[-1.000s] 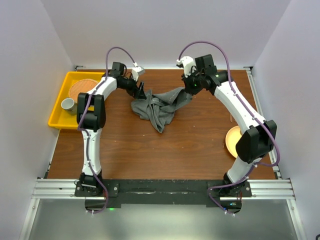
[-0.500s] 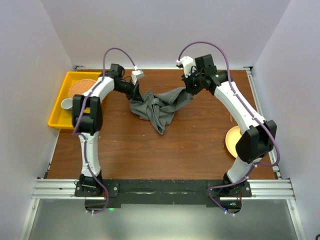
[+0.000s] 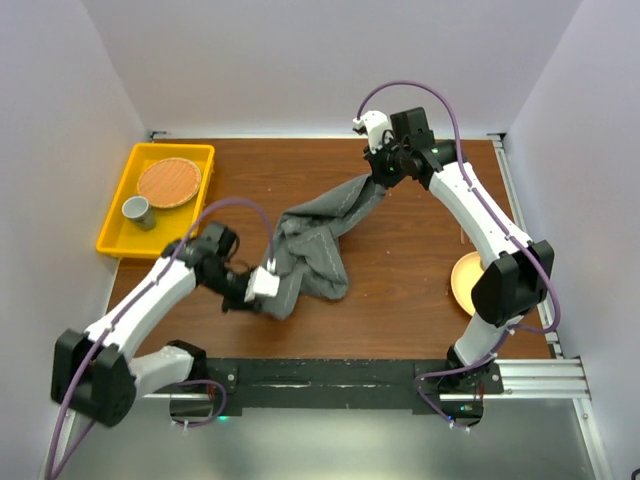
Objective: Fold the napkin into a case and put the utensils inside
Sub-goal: Pick up the crumpled napkin from the center of the board.
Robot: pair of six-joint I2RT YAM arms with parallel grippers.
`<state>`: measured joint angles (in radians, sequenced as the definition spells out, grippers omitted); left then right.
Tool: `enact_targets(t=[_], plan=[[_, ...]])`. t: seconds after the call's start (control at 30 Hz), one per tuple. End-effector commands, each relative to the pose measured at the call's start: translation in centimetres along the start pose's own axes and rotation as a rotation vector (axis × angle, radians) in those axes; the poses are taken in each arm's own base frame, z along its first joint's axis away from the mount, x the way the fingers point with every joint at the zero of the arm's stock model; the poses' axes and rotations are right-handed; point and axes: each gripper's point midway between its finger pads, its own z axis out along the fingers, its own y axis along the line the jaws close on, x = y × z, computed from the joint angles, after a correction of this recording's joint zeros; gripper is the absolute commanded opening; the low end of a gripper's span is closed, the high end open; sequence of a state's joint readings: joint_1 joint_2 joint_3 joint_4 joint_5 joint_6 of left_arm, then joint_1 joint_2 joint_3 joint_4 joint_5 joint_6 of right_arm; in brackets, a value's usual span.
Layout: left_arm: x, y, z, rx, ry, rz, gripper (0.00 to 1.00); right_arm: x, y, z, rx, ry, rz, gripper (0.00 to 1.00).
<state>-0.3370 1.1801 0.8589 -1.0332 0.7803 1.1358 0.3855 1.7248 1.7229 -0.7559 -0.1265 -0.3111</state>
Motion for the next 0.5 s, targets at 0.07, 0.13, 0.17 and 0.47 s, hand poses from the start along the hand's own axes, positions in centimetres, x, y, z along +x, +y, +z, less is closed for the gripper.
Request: enact_targets(t=[0.07, 0.13, 0.17, 0.47], plan=[[1.6, 1.6, -1.8, -0.225, 0.124, 0.148, 0.54, -1.0, 0.4, -1.1, -0.025, -0.042, 0.011, 0.00], [-0.8, 4.4, -3.1, -0.296, 0.089, 0.133, 0.60, -0.7, 0.6, -0.7, -0.031, -0.032, 0.015, 0.00], [-1.5, 5.2, -3.6, -0.311, 0.066, 0.094, 0.61, -0.7, 0.5, -0.6, -0.030, -0.031, 0.016, 0.00], [-6.0, 15.0, -3.1, -0.485, -0.093, 0.106, 0.65, -0.5, 0.4, 0.6, -0.034, -0.009, 0.025, 0.00]])
